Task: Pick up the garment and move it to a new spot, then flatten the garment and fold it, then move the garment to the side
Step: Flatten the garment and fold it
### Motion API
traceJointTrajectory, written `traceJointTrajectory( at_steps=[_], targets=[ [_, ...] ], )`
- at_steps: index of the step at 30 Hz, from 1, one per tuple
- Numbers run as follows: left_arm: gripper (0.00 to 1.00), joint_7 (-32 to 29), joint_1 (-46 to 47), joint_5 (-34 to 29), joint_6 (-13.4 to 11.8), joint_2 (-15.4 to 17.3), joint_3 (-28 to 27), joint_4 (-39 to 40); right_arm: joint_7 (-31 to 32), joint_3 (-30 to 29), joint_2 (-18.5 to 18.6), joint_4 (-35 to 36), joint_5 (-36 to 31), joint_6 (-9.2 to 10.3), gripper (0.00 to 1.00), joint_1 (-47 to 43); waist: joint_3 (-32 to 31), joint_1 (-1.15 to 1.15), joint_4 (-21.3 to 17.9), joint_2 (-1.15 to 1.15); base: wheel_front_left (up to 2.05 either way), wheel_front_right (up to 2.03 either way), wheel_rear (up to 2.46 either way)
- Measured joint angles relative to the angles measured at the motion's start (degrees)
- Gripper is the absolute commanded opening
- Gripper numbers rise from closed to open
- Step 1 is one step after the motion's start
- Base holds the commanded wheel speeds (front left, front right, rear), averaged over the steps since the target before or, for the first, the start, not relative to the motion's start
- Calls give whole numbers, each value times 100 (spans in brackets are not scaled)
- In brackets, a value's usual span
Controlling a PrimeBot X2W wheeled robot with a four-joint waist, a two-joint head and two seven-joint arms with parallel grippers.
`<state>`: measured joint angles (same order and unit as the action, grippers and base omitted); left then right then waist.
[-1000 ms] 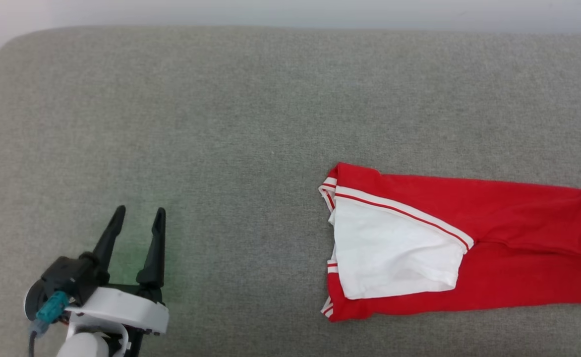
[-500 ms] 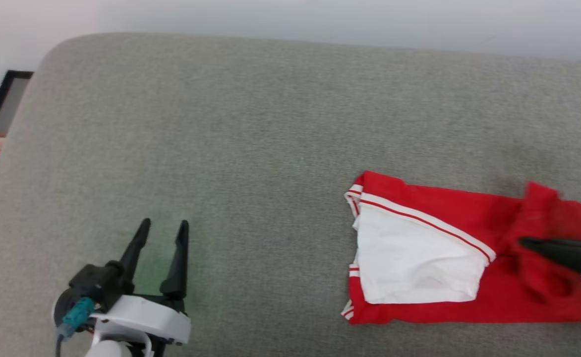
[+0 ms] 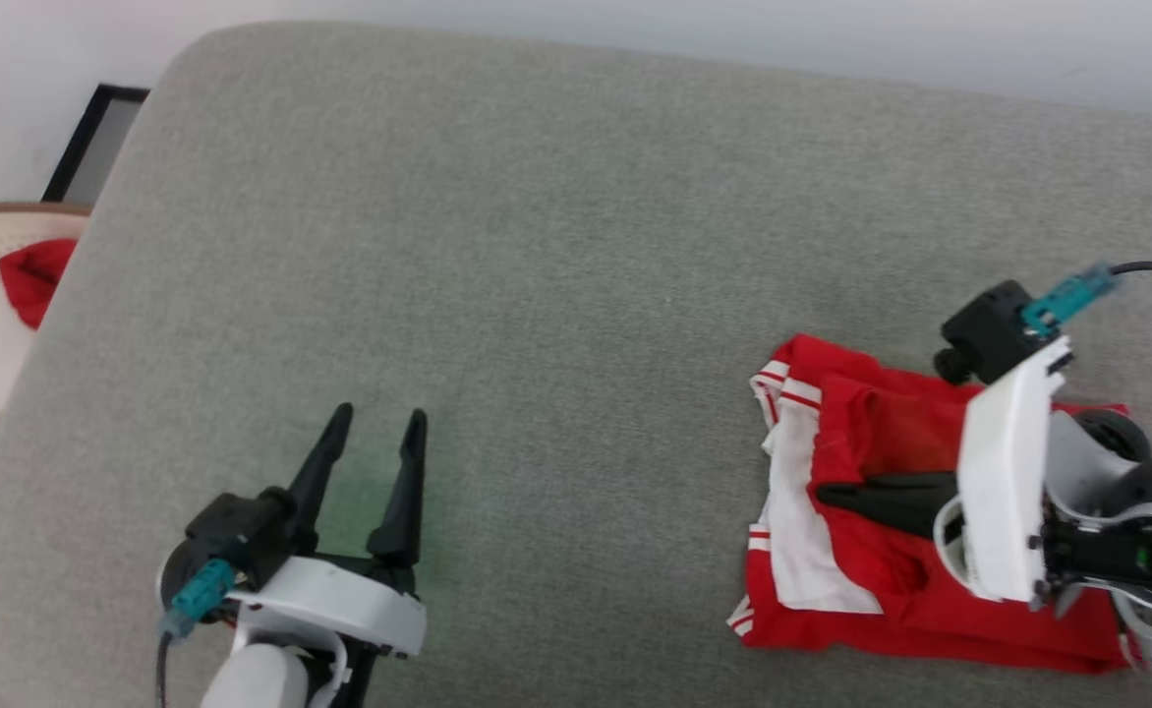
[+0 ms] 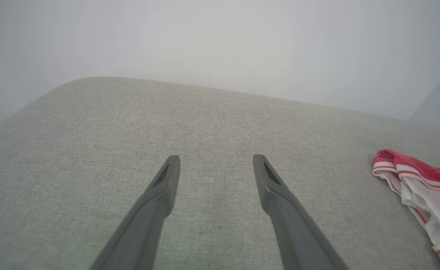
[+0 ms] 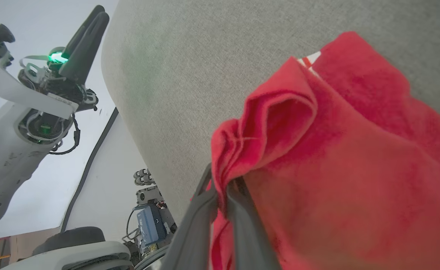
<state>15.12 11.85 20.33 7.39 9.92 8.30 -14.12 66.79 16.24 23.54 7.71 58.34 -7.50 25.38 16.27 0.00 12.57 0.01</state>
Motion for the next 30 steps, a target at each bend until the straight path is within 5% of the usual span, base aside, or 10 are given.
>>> traceJointTrajectory(
  at_steps=[16, 18, 20, 30],
  targets=[
    [100, 0, 219, 93, 0, -110, 115, -99, -880, 756, -207, -1045, -294, 0, 0, 489, 290, 0, 124, 0, 0, 0, 0],
    [100, 0, 222, 107, 0, -102, 123, -125, -990, 837, -231, -1128, -216, 0, 42, 524, 273, 0, 104, 0, 0, 0, 0],
    [100, 0, 220, 136, 0, -81, 121, -153, -1062, 893, -244, -1170, -105, 0, 100, 561, 237, 0, 75, 0, 0, 0, 0],
    [100, 0, 101, 255, 0, 91, 146, -243, -1508, 840, 20, -1222, 311, 0, 100, 583, -120, 0, -168, 0, 0, 0, 0]
  ],
)
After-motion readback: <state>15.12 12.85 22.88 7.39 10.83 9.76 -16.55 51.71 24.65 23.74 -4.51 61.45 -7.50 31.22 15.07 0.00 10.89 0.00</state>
